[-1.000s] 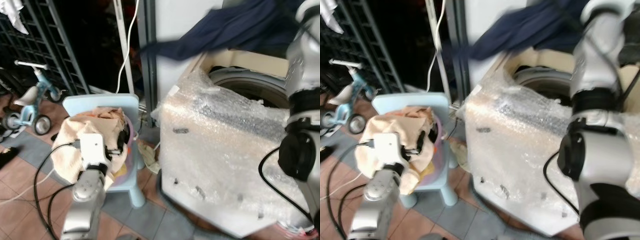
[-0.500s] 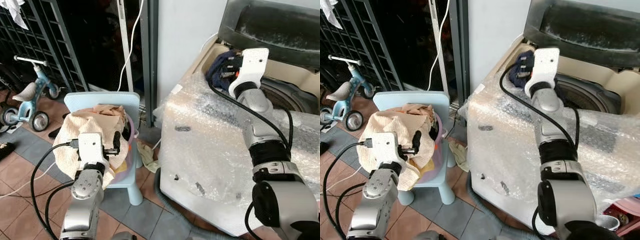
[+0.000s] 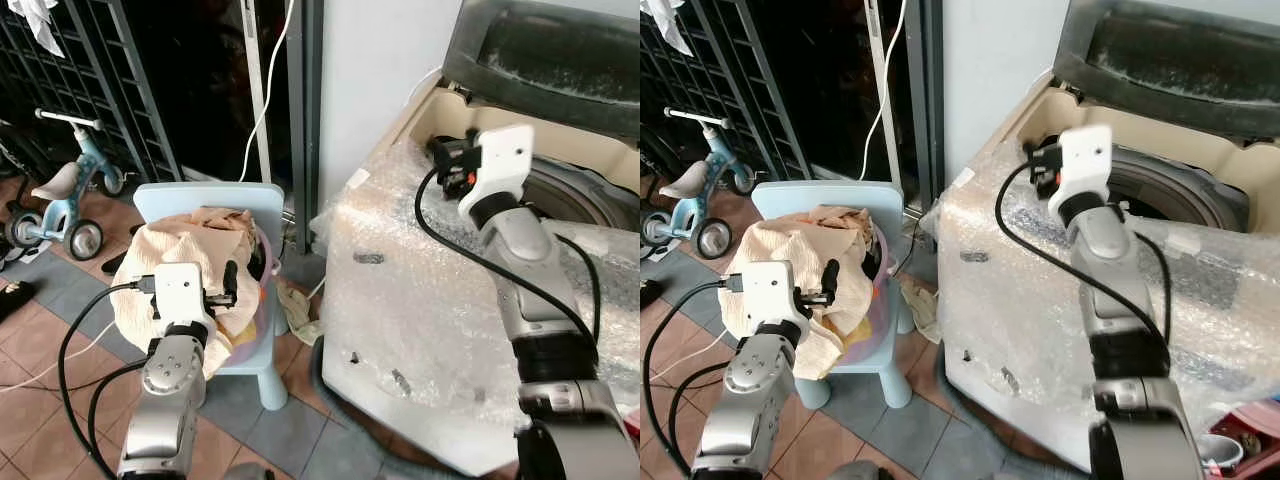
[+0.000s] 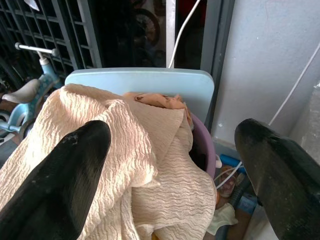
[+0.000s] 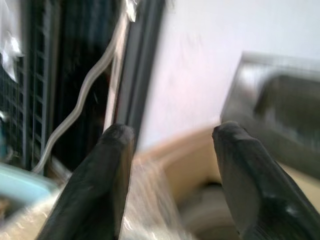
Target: Clothes washing
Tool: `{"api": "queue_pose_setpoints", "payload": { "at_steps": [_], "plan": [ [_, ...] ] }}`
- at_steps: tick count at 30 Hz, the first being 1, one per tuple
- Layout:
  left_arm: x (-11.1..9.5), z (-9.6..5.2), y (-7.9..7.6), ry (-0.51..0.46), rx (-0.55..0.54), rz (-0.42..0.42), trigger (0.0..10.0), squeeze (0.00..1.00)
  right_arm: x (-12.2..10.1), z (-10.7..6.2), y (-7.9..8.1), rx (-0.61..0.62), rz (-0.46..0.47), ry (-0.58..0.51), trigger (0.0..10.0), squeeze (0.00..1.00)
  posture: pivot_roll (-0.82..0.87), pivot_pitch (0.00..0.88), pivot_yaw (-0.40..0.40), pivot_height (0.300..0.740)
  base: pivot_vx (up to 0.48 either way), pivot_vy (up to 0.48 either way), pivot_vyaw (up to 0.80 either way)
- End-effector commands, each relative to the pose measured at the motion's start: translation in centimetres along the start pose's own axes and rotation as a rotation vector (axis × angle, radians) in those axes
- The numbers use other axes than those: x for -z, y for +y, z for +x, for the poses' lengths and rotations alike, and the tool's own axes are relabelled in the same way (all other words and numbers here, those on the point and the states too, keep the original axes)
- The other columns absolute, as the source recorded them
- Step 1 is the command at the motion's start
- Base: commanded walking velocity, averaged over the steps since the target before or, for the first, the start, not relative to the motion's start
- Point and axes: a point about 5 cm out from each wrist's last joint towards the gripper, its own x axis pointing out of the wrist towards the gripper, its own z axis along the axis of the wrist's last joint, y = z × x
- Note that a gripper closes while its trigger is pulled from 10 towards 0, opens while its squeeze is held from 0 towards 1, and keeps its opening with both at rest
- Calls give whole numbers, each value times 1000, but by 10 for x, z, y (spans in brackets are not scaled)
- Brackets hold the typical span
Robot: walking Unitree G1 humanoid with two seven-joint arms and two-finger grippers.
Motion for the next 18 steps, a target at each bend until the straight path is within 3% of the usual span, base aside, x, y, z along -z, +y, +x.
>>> {"api": "queue_pose_setpoints", "payload": {
  "at_steps": [1, 4, 8, 12, 16, 17, 18],
  "plan": [
    [1, 0, 2, 13, -6, 8, 10000, 0, -7, -11, 22, -116, -74, -77, 10000, 1000, -45, 0, 26, 740, 0, 0, 0],
    [-1, 0, 1, 1, -3, 10, 10000, 0, -4, -27, 40, -181, -128, -116, 10000, 1000, -47, 2, 28, 740, 0, 0, 0],
    [-2, 1, 0, 0, 2, 12, 10000, 0, 25, -55, 65, -153, -19, -10, 10000, 1000, -43, 11, 32, 740, 0, 190, 0],
    [-3, 1, 1, 5, 2, 16, 10000, 0, 40, -65, 71, -122, 10, 23, 10000, 1000, -45, 14, 38, 740, 0, 480, 0],
    [-3, 3, -2, 4, 17, 23, 10000, 0, 79, -79, 63, 95, 104, 174, 10000, 1000, -30, 17, 50, 740, 0, 480, 0],
    [-4, 3, -2, 3, 17, 25, 10000, 0, 79, -78, 63, 102, 106, 176, 10000, 929, -25, 19, 54, 740, 0, 480, 0],
    [-4, 3, -1, 4, 13, 29, 10000, 0, 77, -76, 60, 120, 108, 164, 10000, 0, -28, 18, 54, 740, 0, 480, 0]
  ]
}}
